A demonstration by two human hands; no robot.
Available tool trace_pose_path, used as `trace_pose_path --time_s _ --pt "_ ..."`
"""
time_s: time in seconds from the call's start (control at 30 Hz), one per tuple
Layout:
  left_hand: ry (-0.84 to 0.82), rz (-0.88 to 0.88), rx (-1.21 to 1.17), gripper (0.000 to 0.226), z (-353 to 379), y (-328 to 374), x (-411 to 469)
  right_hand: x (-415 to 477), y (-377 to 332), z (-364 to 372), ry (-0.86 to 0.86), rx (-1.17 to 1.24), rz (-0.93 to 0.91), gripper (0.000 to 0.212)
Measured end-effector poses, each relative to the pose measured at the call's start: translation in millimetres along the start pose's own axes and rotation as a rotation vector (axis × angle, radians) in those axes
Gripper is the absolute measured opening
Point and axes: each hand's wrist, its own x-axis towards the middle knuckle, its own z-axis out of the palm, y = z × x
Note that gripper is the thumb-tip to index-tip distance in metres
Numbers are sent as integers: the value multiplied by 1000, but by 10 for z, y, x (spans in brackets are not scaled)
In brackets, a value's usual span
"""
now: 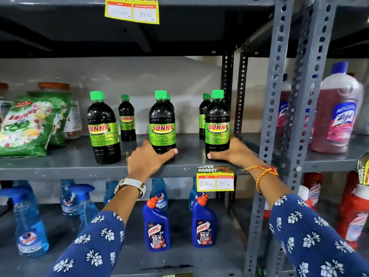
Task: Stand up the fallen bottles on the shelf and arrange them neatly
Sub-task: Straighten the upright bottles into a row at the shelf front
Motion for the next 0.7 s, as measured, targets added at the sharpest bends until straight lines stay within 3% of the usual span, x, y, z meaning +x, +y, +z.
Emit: trace_pose_path --time_s 0.53,0.7 --pt "-27 -19 24 85 -18 20 -3 83 70 -15 -27 0 25 53" --pt "-37 -7 27 85 -33 45 -75 -3 22 -22 48 204 -23 38"
